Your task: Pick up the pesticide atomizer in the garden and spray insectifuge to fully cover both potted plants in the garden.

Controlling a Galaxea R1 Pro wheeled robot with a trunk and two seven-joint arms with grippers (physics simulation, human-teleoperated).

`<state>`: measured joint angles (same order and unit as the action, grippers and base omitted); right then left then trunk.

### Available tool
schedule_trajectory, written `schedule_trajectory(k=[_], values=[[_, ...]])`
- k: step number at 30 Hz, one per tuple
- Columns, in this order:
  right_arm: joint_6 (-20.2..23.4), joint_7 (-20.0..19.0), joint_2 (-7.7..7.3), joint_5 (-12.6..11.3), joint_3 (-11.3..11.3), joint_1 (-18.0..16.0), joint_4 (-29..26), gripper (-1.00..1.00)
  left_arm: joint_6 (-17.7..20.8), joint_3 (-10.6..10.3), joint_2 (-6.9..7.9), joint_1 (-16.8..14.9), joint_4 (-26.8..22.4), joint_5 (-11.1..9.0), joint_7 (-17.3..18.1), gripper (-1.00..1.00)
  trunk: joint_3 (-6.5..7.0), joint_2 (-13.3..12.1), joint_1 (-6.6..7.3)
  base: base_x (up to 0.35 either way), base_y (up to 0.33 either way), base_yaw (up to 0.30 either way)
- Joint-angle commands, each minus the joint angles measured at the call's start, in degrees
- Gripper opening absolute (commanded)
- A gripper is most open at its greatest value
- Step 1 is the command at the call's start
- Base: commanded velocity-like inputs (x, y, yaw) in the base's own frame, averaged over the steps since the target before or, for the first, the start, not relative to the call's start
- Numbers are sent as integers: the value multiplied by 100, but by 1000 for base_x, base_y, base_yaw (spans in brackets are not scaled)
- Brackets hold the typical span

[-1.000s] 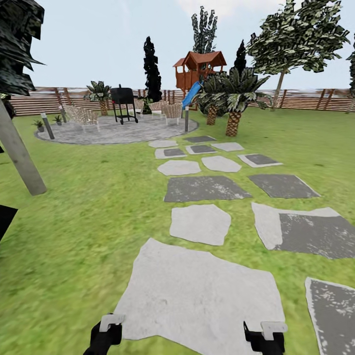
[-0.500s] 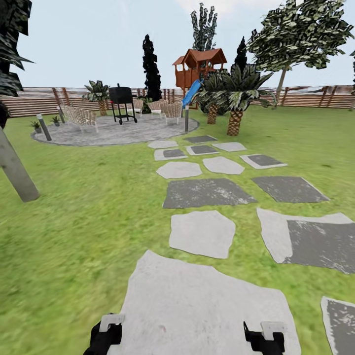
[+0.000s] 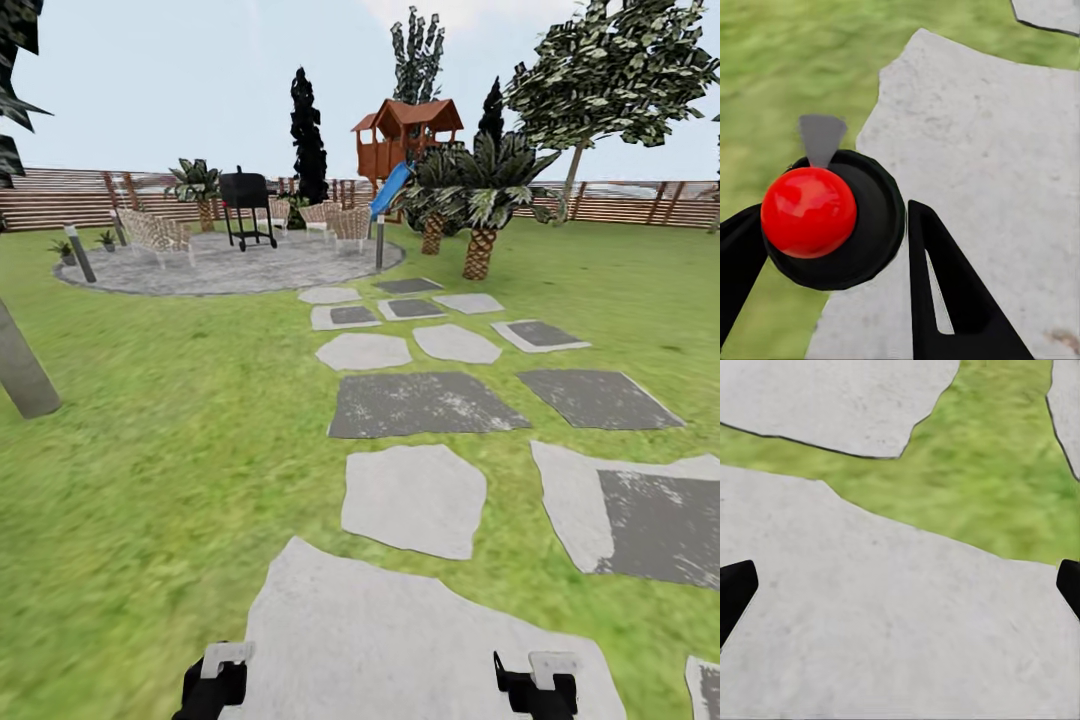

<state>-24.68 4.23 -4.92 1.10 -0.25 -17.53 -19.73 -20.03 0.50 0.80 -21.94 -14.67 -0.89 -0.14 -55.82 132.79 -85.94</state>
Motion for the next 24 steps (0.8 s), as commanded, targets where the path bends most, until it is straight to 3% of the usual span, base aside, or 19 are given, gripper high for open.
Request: schedule_trajectory(k=[1,24], values=[[-18,16,0,13,-1,-3,4,100,-19,3,-1,-3,4,-8,-3,-100,-5,2,-2,339,0,0],[-14,16,0,13,-1,-3,4,100,-19,3,-1,-1,6,-6,-3,-100,-5,2,-2,339,0,0]])
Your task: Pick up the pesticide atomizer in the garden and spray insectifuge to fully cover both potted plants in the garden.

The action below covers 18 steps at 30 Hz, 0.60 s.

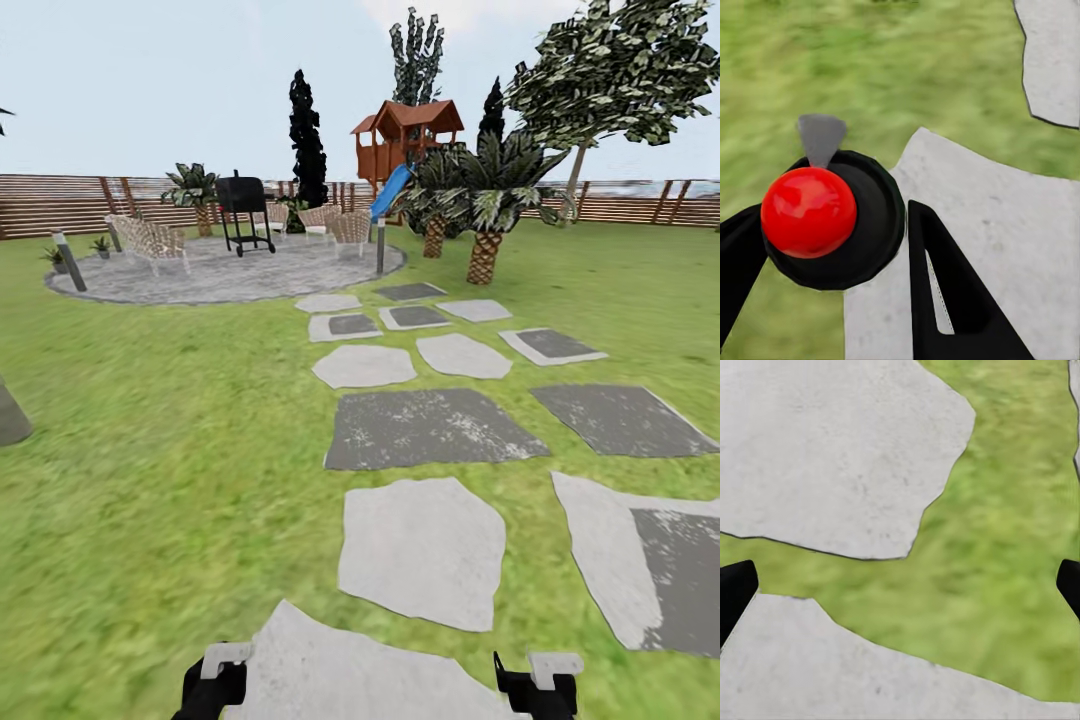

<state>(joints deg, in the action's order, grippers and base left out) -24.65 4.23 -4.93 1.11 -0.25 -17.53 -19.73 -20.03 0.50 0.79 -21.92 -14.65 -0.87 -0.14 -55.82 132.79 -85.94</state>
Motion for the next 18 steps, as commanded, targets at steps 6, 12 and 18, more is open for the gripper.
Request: schedule_trajectory(k=[6,12,18], values=[[-17,16,0,12,-1,-4,4,100,-19,3,0,-5,4,-2,-3,-100,-5,2,-2,339,0,0],[-15,16,0,12,-1,-4,4,100,-19,3,0,-5,6,-2,-3,-100,-5,2,-2,339,0,0],[-16,16,0,12,-1,-1,4,100,-19,3,0,-5,3,-2,-3,-100,-5,2,-2,339,0,0]])
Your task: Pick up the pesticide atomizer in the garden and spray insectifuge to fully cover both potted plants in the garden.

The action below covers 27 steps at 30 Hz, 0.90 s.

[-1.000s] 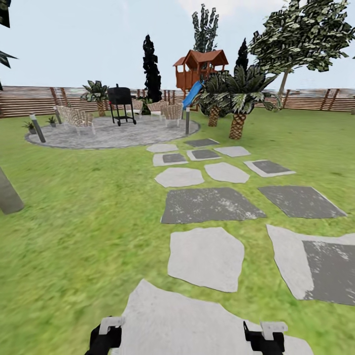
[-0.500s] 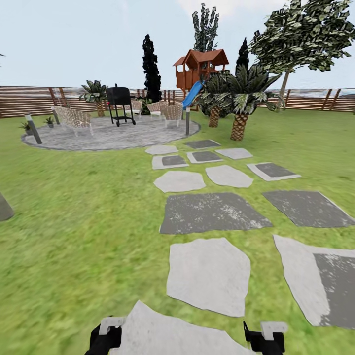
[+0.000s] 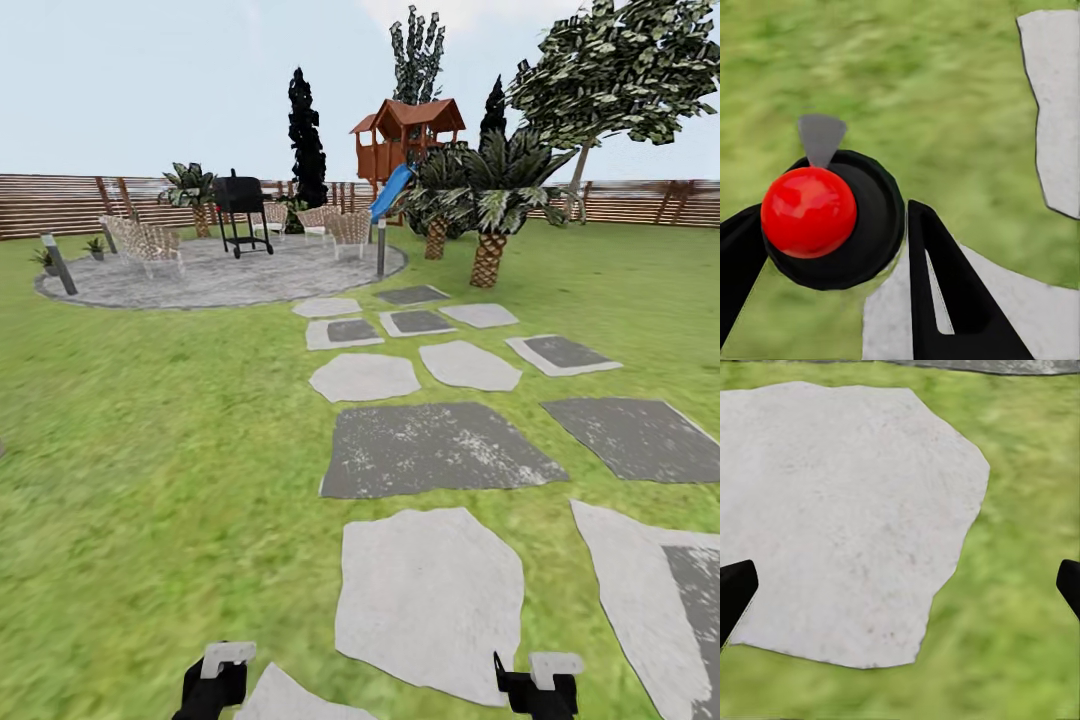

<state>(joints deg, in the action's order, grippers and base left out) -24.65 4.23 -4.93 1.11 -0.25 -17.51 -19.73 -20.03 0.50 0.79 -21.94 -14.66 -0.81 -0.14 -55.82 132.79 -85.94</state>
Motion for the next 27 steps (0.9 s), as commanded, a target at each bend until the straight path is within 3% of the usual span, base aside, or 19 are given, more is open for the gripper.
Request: schedule_trajectory(k=[1,27], values=[[-16,16,0,12,-1,-5,4,100,-19,3,0,-3,6,-7,-3,-100,-5,2,-2,339,0,0],[-15,16,0,12,-1,-5,4,100,-19,3,0,0,7,-12,-3,-100,-5,2,-2,319,0,0]])
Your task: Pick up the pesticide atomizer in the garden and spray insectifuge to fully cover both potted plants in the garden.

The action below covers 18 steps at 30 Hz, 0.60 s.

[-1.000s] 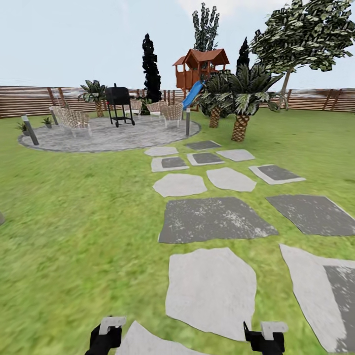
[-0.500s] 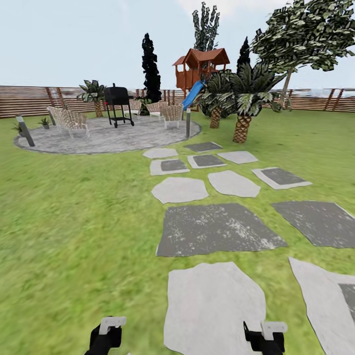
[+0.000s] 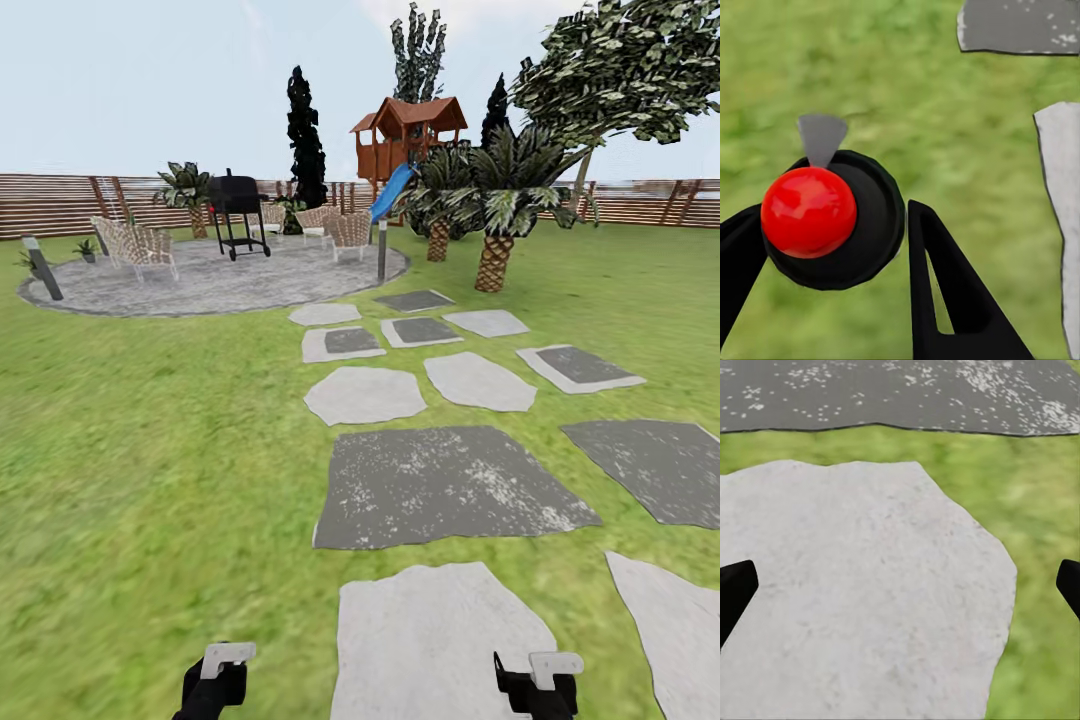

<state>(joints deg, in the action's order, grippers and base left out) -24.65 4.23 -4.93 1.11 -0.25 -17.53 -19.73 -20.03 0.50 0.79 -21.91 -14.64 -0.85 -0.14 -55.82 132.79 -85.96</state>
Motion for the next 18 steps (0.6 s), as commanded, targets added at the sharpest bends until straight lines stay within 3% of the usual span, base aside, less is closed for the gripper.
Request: schedule_trajectory(k=[1,10,18], values=[[-17,16,0,12,-1,-2,4,100,-19,3,0,-3,5,-8,-3,-100,-5,2,0,70,0,0],[-14,16,0,12,7,-4,4,100,-19,3,0,-6,5,-6,-3,-100,-5,2,0,14,0,0],[-17,16,0,21,7,-3,4,100,-19,3,0,-4,5,-3,-3,-100,-5,2,0,276,0,0]])
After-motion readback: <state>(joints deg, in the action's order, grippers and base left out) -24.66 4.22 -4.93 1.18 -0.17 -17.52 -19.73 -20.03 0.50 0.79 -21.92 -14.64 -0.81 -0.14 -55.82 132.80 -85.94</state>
